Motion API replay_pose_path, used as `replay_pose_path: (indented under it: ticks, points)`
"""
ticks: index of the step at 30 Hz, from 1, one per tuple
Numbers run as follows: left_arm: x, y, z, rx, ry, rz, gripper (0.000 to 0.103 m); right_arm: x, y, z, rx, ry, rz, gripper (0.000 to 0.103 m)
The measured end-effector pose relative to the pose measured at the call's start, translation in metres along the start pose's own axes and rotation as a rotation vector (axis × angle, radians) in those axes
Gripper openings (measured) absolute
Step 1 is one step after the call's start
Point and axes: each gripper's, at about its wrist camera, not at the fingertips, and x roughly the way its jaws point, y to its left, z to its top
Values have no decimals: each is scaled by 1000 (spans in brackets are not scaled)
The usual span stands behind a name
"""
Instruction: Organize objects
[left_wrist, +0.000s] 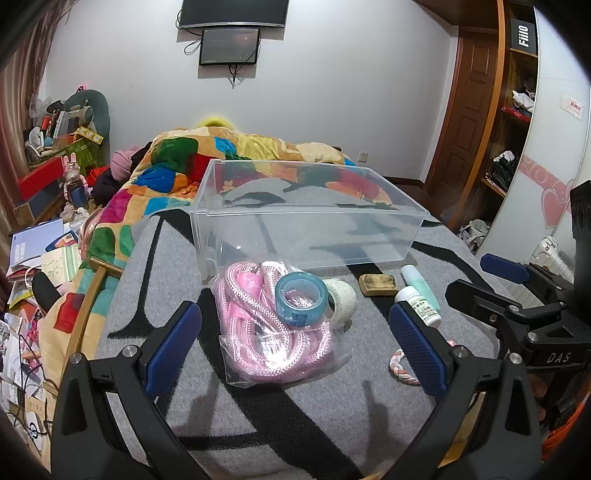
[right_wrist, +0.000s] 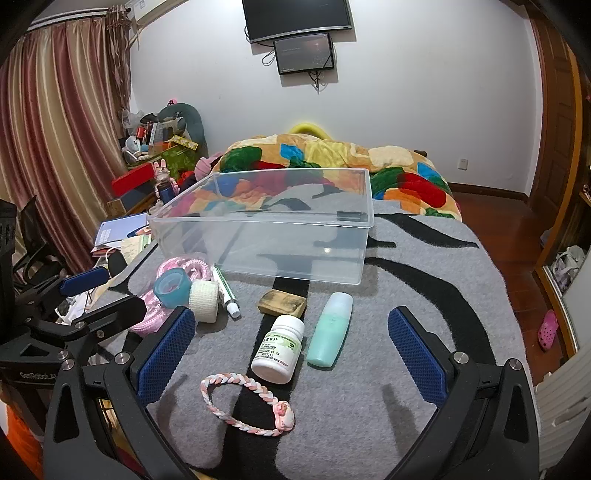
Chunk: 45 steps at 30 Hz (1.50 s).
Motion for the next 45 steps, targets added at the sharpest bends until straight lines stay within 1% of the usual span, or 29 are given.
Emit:
replay_pose_path:
  ticks: [45]
  points:
    - [1,-2,-3,1,9,-1,103,0,0,-2,5,-2,4,103]
